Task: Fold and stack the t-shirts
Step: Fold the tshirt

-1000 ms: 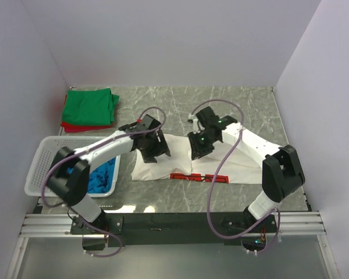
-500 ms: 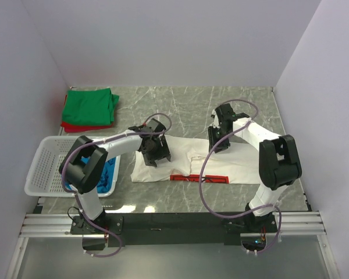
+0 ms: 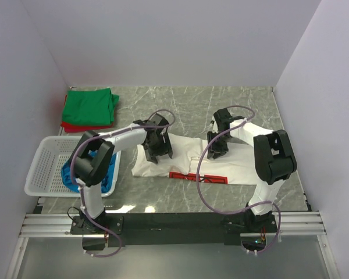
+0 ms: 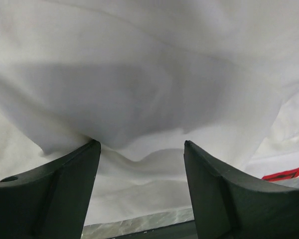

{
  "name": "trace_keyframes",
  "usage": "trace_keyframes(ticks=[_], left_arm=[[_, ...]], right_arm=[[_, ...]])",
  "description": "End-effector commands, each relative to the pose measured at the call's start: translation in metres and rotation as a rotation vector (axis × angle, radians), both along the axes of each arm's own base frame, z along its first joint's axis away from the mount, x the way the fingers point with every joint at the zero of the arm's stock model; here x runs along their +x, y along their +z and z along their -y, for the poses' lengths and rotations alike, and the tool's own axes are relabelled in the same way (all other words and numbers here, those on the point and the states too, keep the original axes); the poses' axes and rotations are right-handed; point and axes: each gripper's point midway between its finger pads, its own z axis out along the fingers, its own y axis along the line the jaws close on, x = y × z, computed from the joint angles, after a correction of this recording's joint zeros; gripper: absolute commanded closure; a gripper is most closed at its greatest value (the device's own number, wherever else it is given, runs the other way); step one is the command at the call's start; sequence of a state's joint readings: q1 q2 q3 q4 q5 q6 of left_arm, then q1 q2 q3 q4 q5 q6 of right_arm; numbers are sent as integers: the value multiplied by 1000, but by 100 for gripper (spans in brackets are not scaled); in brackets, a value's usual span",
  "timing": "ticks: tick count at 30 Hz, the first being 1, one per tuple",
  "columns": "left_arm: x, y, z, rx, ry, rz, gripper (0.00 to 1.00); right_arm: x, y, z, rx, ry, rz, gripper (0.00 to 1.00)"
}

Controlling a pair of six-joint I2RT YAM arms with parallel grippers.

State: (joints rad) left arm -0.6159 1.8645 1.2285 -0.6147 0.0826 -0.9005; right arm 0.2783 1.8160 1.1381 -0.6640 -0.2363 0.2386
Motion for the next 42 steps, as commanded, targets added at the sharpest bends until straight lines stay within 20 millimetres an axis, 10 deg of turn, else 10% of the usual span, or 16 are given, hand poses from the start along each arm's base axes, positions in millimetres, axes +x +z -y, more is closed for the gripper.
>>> trace_keyframes(ticks=[1, 15, 21, 26, 30, 33, 42], left_arm=[[46, -15, -10, 72, -18, 71, 25], [168, -33, -13, 93, 15, 115, 26], [226, -12, 6, 20, -3, 247, 26], [263, 53, 11, -34, 38, 427, 25], [264, 119, 4, -95, 77, 543, 23], [245, 131, -1, -116, 88, 532, 23], [152, 63, 5, -169, 65, 306, 21]], right_arm=[[-30, -22, -13, 28, 22, -120, 59], [-51, 1, -58, 77, 115, -156, 59], [-38, 26, -79, 146, 158, -129, 59], [-12, 60, -72, 85, 184, -5, 59], [-16, 66, -64, 61, 195, 4, 59], [-24, 60, -60, 55, 189, 2, 59], [-42, 37, -51, 43, 156, -15, 59]])
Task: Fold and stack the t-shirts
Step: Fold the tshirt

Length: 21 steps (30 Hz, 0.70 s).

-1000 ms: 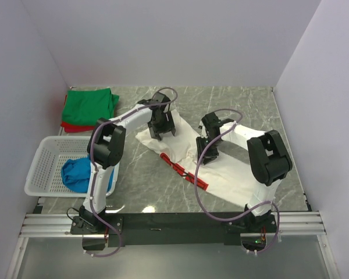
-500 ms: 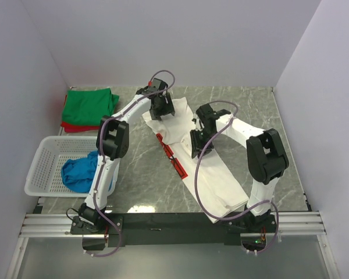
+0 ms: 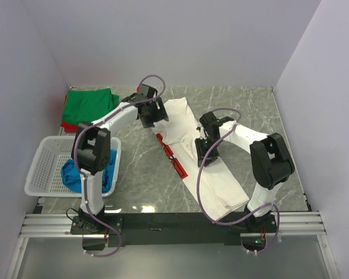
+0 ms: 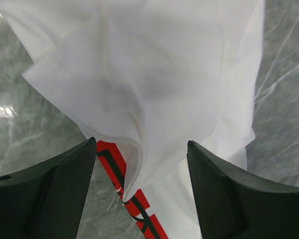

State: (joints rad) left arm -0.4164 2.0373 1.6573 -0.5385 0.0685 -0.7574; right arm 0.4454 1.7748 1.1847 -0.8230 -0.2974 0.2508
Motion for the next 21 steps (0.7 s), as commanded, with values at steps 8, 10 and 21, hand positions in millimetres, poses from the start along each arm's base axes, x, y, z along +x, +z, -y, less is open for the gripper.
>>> trace_keyframes(ticks=[8, 10, 21], left_arm=[[-13, -29, 48, -96, -58, -50, 20], [-8, -35, 50, -83, -51, -59, 20], [1, -81, 20, 17, 1, -161, 20]], right_arm=[[-4, -6, 4, -6, -14, 41, 59], [-5, -8, 3, -3, -12, 43, 59], [-21, -23, -3, 10, 7, -27, 59]])
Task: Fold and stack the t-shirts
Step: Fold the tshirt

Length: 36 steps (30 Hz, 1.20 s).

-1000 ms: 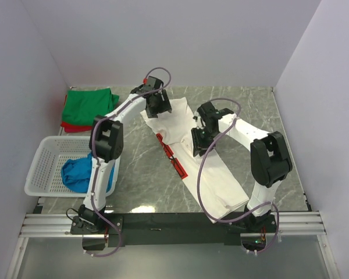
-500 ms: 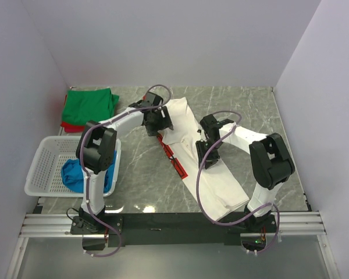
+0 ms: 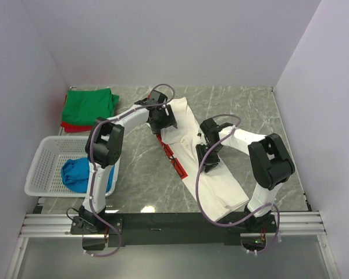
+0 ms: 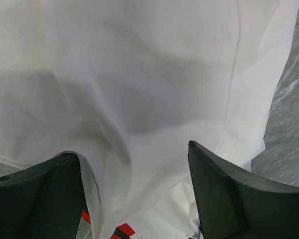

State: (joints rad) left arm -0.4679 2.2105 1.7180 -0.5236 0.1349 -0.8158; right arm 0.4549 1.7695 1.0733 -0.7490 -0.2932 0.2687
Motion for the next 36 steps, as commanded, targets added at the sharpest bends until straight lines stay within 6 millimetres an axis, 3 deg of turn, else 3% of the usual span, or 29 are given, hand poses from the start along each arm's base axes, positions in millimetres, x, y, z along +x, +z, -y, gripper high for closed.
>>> trace_keyframes(ticks=[1, 10, 16, 22, 29, 36], left_arm=[[11, -24, -21, 57, 38, -34, 20], [59, -30, -23, 40, 34, 5, 20], [90, -33, -27, -21, 50, 43, 20], [130, -19, -16, -120, 37, 139, 21], [155, 2, 3, -268, 17, 241, 21], [167, 10, 13, -336, -9, 302, 19]], right_arm=[[-3, -1, -12, 38, 18, -11, 59], [7, -3, -40, 83, 48, -60, 59], [32, -5, -54, 90, 39, -53, 59], [59, -3, -75, 130, 34, -46, 59], [76, -5, -90, 158, 44, -55, 59], [91, -4, -98, 215, 42, -55, 59]])
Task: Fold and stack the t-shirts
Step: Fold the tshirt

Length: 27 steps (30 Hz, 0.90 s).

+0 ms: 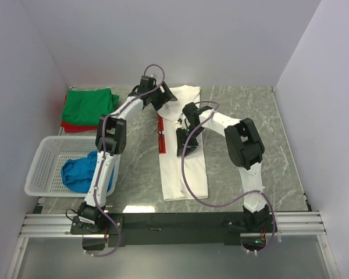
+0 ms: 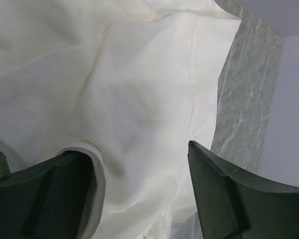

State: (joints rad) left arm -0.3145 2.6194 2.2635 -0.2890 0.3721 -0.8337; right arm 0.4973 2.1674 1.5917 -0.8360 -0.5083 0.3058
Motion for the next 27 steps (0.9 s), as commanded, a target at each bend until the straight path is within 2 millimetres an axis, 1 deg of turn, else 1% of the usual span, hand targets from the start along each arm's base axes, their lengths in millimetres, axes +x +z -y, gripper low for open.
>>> trace_keyframes(ticks=[1, 2, 4, 7, 8, 10, 11, 13, 14, 16, 17, 18, 19, 20, 21, 22, 23, 24, 25, 26, 27], left_arm=[[11, -5, 6, -30, -15, 45, 19], [12, -3, 6, -32, -16, 54, 19], [16, 9, 8, -44, -20, 95, 18], [22, 38, 7, -47, -15, 174, 16], [24, 54, 5, -42, -9, 210, 16], [26, 78, 3, -46, -3, 264, 14], [24, 95, 0, -43, 1, 294, 13], [20, 114, -3, -39, 5, 329, 12], [12, 130, -6, -32, 3, 350, 11], [3, 145, -11, -16, 10, 370, 11], [-10, 157, -15, -2, 7, 382, 10], [-16, 160, -19, 15, 17, 380, 10], [-24, 165, -21, 28, 19, 382, 10], [-43, 173, -23, 49, 8, 388, 10], [-53, 176, -25, 63, 5, 387, 10], [-71, 184, -31, 87, 19, 391, 9], [-87, 184, -28, 113, -4, 388, 9], [-100, 183, -28, 132, -14, 381, 9], [-118, 202, -32, 145, -5, 408, 9], [-141, 178, -28, 180, -41, 359, 9], [-160, 170, -27, 196, -63, 327, 9]], right_arm=[[20, -5, -6, 26, 5, 40, 59], [23, -3, -7, 33, 8, 48, 59], [32, 3, -11, 57, 15, 74, 59], [43, 16, -15, 82, 26, 126, 58], [48, 26, -16, 93, 27, 155, 58], [53, 38, -16, 104, 31, 194, 57], [55, 51, -16, 114, 31, 222, 57], [55, 64, -11, 107, 34, 256, 56], [54, 82, -10, 120, 35, 296, 57], [44, 89, -2, 106, 30, 308, 56], [41, 105, 2, 111, 24, 347, 56], [29, 99, 8, 95, 21, 326, 56], [23, 100, 12, 90, 17, 323, 56], [17, 110, 17, 89, 7, 347, 56], [3, 100, 24, 68, 3, 317, 55], [-4, 99, 28, 60, -3, 317, 55], [-12, 107, 31, 64, -6, 344, 55], [-28, 92, 40, 27, -22, 306, 55], [-35, 89, 44, 18, -31, 300, 55], [-43, 94, 46, 23, -40, 318, 55], [-60, 79, 53, -14, -56, 279, 55]])
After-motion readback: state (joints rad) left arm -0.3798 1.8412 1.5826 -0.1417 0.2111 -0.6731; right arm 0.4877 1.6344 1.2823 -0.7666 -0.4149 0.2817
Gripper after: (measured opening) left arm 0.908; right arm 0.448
